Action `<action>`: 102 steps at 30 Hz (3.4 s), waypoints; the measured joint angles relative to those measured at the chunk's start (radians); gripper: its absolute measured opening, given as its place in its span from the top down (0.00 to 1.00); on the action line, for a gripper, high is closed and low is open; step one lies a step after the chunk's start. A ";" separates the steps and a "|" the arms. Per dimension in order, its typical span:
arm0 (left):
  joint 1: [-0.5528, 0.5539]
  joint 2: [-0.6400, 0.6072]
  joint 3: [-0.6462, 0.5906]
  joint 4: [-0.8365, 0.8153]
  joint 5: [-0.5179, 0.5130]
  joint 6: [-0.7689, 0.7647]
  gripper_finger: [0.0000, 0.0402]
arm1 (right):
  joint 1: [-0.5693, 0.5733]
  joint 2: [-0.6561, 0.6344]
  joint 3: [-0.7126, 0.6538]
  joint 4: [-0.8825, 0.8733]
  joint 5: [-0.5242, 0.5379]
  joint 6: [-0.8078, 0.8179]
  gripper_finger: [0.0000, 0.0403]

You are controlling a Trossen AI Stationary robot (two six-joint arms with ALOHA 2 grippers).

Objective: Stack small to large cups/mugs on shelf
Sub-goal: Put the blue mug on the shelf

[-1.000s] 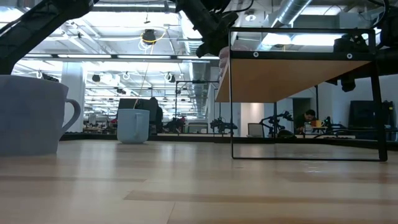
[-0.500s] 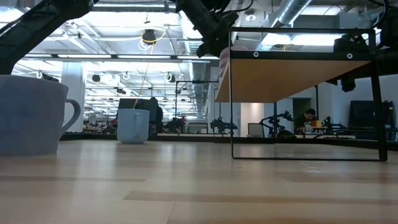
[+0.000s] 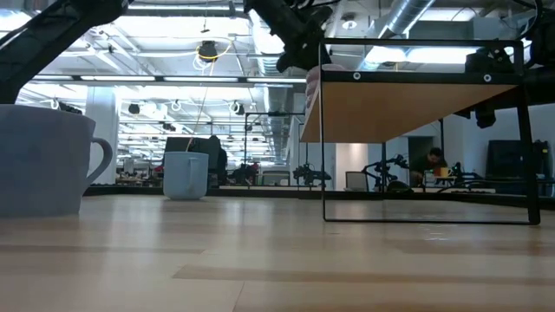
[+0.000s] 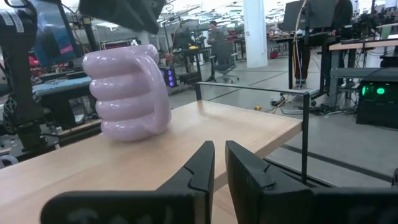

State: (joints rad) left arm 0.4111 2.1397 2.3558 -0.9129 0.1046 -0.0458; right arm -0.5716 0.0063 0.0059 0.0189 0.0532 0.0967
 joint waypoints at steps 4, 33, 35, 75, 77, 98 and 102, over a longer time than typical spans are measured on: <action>0.007 -0.027 0.000 -0.004 0.000 0.030 0.72 | 0.000 0.000 0.000 0.000 0.000 0.000 0.84; 0.041 -0.321 -0.071 0.164 -0.011 0.142 0.72 | 0.000 0.000 0.000 0.000 0.000 0.000 0.84; 0.045 -0.352 -0.102 0.179 0.006 0.138 0.72 | 0.000 0.000 0.000 0.000 0.000 0.000 0.84; -0.370 -1.233 -1.313 0.286 -0.181 -0.555 0.72 | 0.000 0.000 0.000 0.000 0.000 -0.001 0.84; -0.426 -1.233 -1.312 0.243 -0.245 -0.654 0.72 | 0.000 0.000 0.000 0.000 0.000 -0.001 0.84; -0.854 -1.147 -1.311 -0.195 -0.322 -1.677 0.72 | 0.000 0.001 0.000 0.000 0.000 0.000 0.84; -0.893 -1.099 -1.311 -0.232 -0.243 -1.807 0.72 | 0.000 0.001 0.000 0.000 0.000 0.000 0.84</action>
State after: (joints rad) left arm -0.4819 1.0403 1.0451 -1.1445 -0.1388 -1.8530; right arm -0.5720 0.0071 0.0059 0.0189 0.0536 0.0967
